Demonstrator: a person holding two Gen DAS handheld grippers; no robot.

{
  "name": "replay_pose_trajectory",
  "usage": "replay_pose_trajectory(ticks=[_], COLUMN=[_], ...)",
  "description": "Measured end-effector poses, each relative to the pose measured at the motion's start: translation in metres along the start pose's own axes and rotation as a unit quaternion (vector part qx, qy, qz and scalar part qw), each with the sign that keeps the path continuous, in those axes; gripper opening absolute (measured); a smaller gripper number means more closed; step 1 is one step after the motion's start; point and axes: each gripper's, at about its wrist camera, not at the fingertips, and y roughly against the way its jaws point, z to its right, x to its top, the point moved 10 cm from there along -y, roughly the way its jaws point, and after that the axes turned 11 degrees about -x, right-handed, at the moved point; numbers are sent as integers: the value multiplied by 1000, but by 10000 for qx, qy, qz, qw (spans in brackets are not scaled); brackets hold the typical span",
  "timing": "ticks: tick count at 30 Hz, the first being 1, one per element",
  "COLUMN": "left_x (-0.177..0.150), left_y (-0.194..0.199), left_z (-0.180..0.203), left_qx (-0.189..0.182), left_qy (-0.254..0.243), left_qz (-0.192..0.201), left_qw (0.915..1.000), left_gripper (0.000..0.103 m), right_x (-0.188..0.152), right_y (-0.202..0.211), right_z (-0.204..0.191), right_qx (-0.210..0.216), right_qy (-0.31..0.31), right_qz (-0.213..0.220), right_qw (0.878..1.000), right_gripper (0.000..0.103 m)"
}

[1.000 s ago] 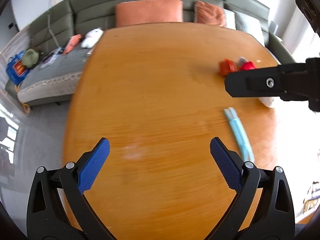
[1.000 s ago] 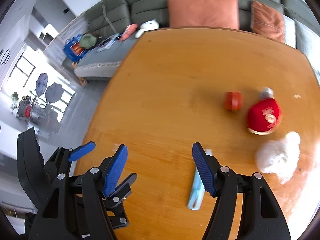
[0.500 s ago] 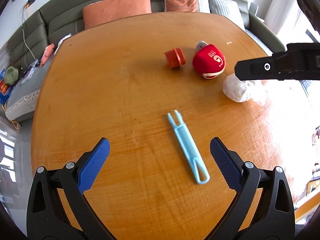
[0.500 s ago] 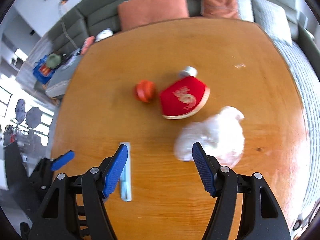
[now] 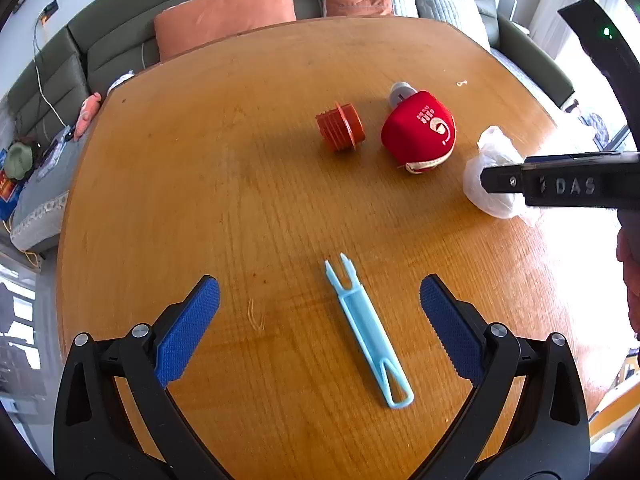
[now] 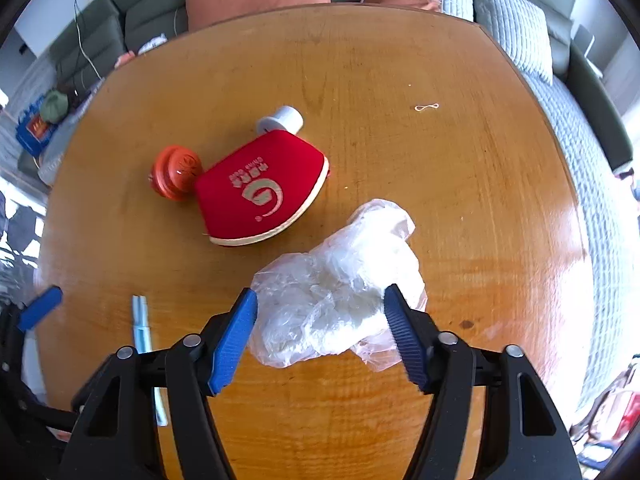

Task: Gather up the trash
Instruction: 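Grasp the blue plastic clip with left gripper while right grasps clear plastic bag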

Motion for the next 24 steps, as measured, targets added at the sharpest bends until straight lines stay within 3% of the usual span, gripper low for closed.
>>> replay_pose_trajectory(ticks=[4,6,8,10,14,16,19,24], left_x=[-3,-8,-13,-21,-36,-37,-35,-40], left_y=[-8,-12,-17,-24,-33,-34,-37,-35], left_z=[5,9,10,12,19,23,32,35], left_qx=[-7,-36,-98,-164,-282,-159,-139,-432], left_qy=[-81,-116,-63,17,123,6,-163,-73], left_qz=[-117,-211,-333,-510,-761,-758,-747,-760], left_qw=[9999,9997,9994,9986,9966,9970,9970,9961], left_gripper=[94,77,48,39,37,36,18,17], right_x=[2,2,2,-1,-1,-2,1,5], right_y=[3,6,9,12,15,18,24,41], right_z=[1,6,10,13,9,7,3,0], right_qx=[-151,-57,7,58,111,130,185,322], right_qy=[143,29,-49,-107,-136,-128,-120,-170], right_qz=[114,129,138,151,142,162,237,421], right_qw=[9997,9999,9999,9998,9997,9997,9995,9985], right_gripper=[47,43,42,42,42,42,40,37])
